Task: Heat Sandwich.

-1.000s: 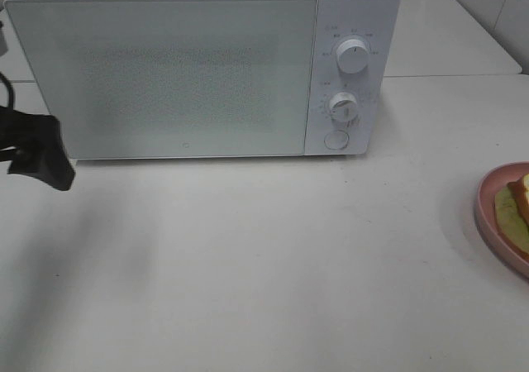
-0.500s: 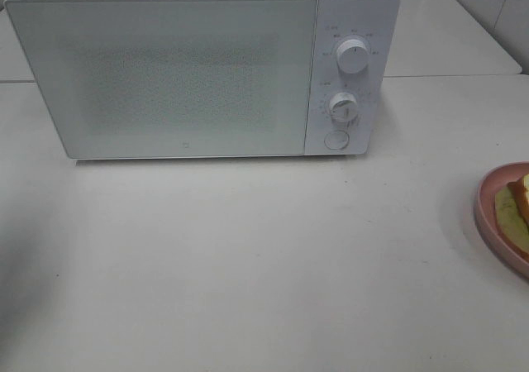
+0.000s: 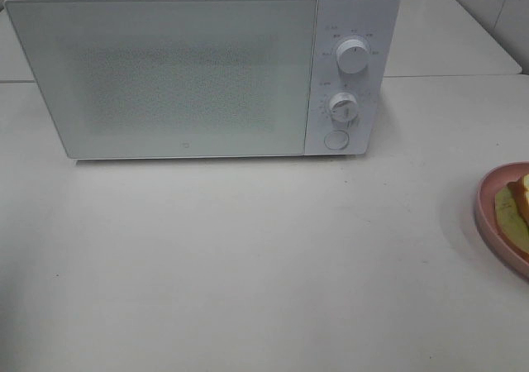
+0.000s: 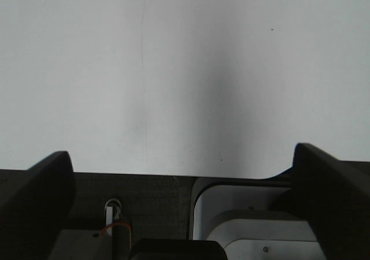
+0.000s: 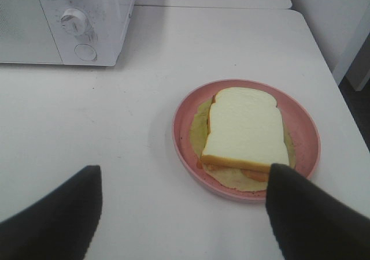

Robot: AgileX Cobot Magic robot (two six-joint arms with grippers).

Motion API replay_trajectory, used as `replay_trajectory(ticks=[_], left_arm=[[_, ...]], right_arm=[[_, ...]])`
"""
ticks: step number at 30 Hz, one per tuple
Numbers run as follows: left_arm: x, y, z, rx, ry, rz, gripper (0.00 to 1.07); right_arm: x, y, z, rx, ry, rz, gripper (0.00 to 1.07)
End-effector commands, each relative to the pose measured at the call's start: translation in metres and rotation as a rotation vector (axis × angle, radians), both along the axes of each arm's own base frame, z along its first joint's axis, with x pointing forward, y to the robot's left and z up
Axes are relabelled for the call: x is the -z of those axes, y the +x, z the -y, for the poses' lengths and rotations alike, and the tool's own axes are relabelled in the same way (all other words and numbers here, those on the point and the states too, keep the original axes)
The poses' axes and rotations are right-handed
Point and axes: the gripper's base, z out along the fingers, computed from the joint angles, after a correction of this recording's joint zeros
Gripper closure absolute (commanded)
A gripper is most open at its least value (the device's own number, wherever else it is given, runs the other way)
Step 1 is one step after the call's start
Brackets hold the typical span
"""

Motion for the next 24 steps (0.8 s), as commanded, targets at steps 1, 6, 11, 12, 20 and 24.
replay_trajectory(ticks=[1, 6, 11, 12, 20, 24], left_arm=[[0.001, -0.022, 0.001, -0.003, 0.004, 0.085, 0.10], [0.013, -0.045, 0.003, -0.004, 0.007, 0.171, 0.10], [0.008, -0.066, 0.004, -0.004, 0.013, 0.276, 0.10], [0.006, -0.069, 0.004, -0.004, 0.014, 0.303, 0.10], [-0.003, -0.100, 0.006, -0.004, 0.025, 0.506, 0.10], [-0.005, -0.113, 0.007, -0.003, 0.027, 0.585, 0.10]], right_arm=[[0.000, -0.004, 0.000, 0.004, -0.007, 0.032, 0.32], [0.000, -0.004, 0.000, 0.004, -0.007, 0.032, 0.32], [0.000, -0.004, 0.000, 0.004, -0.006, 0.032, 0.32], [0.000, -0.004, 0.000, 0.004, -0.006, 0.032, 0.32], [0.000, -0.004, 0.000, 0.004, -0.006, 0.032, 0.32], [0.000, -0.004, 0.000, 0.004, -0.006, 0.032, 0.32]])
